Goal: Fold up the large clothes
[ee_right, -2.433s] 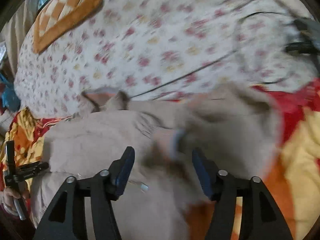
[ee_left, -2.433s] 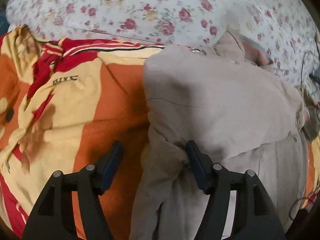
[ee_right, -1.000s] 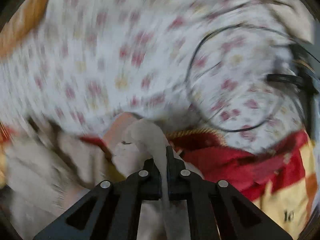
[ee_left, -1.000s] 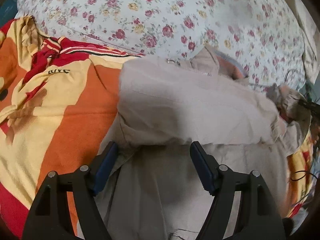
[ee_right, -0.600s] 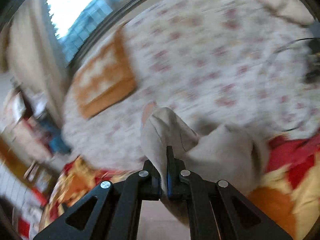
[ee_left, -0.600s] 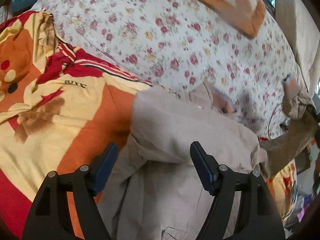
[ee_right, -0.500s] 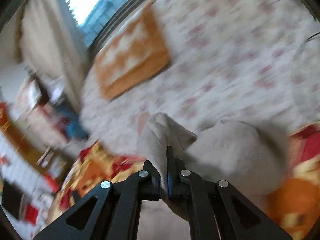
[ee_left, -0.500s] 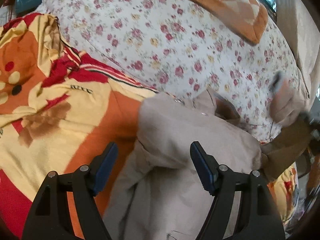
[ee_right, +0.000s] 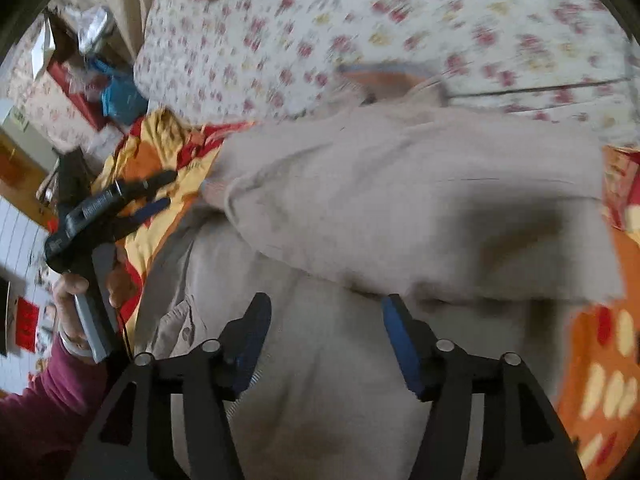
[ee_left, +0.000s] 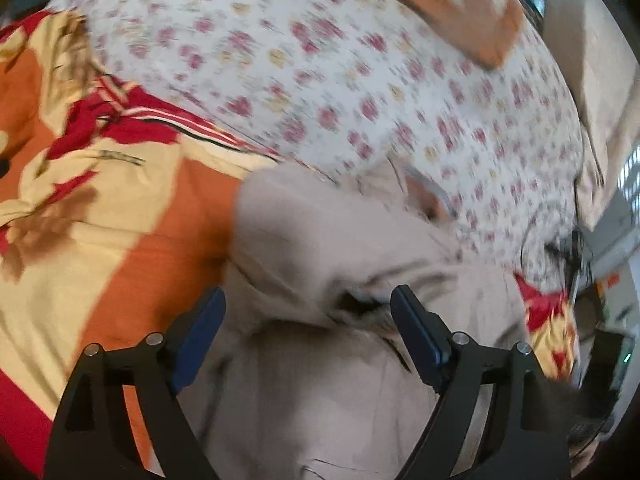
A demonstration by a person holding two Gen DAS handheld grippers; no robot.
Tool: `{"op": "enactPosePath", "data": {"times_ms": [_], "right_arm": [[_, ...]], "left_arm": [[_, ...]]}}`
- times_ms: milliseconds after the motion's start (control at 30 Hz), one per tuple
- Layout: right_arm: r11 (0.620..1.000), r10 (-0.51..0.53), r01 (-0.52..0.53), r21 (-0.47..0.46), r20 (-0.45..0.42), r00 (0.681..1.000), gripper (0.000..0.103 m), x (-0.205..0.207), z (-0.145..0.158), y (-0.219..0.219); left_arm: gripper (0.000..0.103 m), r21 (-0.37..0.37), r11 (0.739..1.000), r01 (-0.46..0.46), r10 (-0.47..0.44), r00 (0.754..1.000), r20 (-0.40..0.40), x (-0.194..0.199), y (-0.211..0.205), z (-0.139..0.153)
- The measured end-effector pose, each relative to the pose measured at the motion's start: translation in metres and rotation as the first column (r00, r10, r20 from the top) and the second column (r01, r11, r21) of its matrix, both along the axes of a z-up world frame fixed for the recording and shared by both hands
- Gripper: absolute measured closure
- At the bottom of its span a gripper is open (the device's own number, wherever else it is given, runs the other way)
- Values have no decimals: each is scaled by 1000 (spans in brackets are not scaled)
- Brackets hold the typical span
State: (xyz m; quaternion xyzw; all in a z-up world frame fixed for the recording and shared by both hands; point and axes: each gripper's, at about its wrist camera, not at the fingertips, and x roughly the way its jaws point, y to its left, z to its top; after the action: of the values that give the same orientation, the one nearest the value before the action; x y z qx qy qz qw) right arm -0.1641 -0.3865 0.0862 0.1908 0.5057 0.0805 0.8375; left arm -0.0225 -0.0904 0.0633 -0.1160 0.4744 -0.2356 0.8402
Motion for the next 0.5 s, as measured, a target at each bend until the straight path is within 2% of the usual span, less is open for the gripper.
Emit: {"op": "enactPosePath", "data": {"times_ms": [100, 233, 267, 300, 333, 367, 400, 433, 500], "right_arm": [[998, -62, 62, -6, 21, 998, 39, -19, 7, -22], [991, -130, 130, -9, 30, 991, 38, -30, 8, -41], [990, -140, 140, -4, 28, 990, 38, -32, 6, -44], [988, -153, 153, 1, 25, 988, 38, -35, 5, -47], [987, -161, 161, 4, 27, 987, 38, -39, 5, -50], [986, -166, 166, 3, 30, 986, 38, -40, 6, -51], [985, -171, 171, -1, 35, 985, 38, -43, 7, -53], [985, -175, 175, -6, 42, 984, 38, -46, 9, -56], [980, -194, 195, -23, 56, 979, 38, -51, 13, -63]], "left_arm": [[18, 62, 995, 77, -76, 997, -13, -7, -29, -5], [18, 138, 983, 119, -121, 993, 3, -15, -59, -14], [18, 140, 984, 113, -114, 993, -1, -14, -62, -16], [23, 117, 988, 103, -104, 995, -2, -13, -64, -17], [31, 84, 991, 101, -101, 995, -4, -12, -64, -16], [61, 64, 991, 119, -118, 993, -17, -11, -68, -15], [86, 88, 987, 134, -132, 991, -28, -9, -72, -13], [89, 116, 983, 141, -139, 990, -22, -9, -75, -9], [93, 104, 982, 157, -159, 987, 14, -9, -76, 5]]}}
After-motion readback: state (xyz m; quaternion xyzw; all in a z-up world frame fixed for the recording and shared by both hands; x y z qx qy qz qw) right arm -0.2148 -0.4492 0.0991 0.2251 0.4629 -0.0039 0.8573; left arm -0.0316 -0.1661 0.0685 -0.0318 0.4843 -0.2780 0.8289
